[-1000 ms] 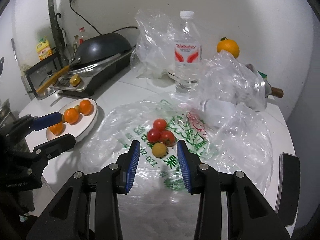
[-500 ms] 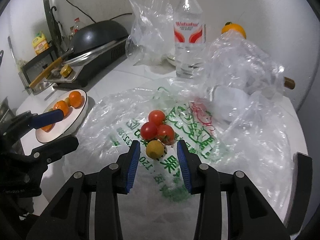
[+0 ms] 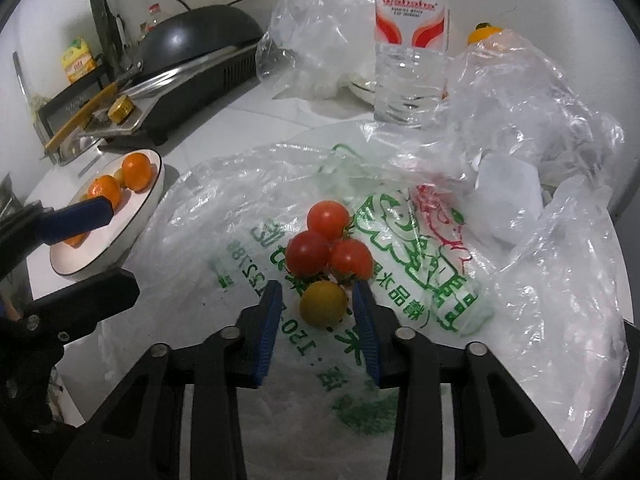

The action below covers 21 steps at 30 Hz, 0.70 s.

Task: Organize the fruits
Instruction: 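Grasp the small yellow fruit with the right tool while the left tool grasps a cherry tomato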

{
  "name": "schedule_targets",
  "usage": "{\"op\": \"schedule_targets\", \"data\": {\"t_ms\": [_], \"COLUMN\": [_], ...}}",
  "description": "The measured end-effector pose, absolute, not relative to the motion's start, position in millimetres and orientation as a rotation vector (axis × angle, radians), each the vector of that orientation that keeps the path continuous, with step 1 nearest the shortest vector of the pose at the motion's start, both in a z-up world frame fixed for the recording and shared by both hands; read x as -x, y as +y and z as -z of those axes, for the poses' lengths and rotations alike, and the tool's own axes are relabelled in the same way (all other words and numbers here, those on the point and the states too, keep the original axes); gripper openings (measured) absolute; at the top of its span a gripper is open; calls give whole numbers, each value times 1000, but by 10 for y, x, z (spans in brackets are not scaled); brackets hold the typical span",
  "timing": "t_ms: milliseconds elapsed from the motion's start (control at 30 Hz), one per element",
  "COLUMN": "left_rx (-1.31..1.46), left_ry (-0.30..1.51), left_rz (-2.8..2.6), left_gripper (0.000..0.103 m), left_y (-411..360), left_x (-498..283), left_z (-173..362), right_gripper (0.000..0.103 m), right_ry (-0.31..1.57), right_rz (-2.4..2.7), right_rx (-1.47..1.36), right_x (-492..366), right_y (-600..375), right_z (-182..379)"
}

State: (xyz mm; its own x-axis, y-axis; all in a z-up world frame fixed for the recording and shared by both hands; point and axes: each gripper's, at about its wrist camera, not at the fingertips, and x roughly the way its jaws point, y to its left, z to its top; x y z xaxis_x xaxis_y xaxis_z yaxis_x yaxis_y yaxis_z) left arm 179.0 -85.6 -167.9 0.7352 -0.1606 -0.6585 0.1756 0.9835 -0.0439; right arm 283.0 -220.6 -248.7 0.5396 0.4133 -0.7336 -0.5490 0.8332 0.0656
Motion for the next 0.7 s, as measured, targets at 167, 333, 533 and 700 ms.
{"op": "schedule_targets", "data": {"t_ms": [167,333,533,700], "left_rx": [-25,-40,-60,-62], "left_ry": [727,726,728,728], "left_rz": [181,181,184,197], "left_gripper": [68,68,68,68], "left_y": [-862,-899,-983,-1058], "left_x": [-1802,-1817,-1853,-1902], "left_z": [1696,1698,1704,1710], "right_gripper": [28,27,27,27], "right_ry": [829,819,791,785], "right_rz": [-575,-578,-574,-573], "right_rx": [200,198,192,177], "right_x": [-2843,-2841,-2864,-2918], "right_y": [-2212,-2246,-2340,-2447], "right_z": [2534,2522,2445,2441]}}
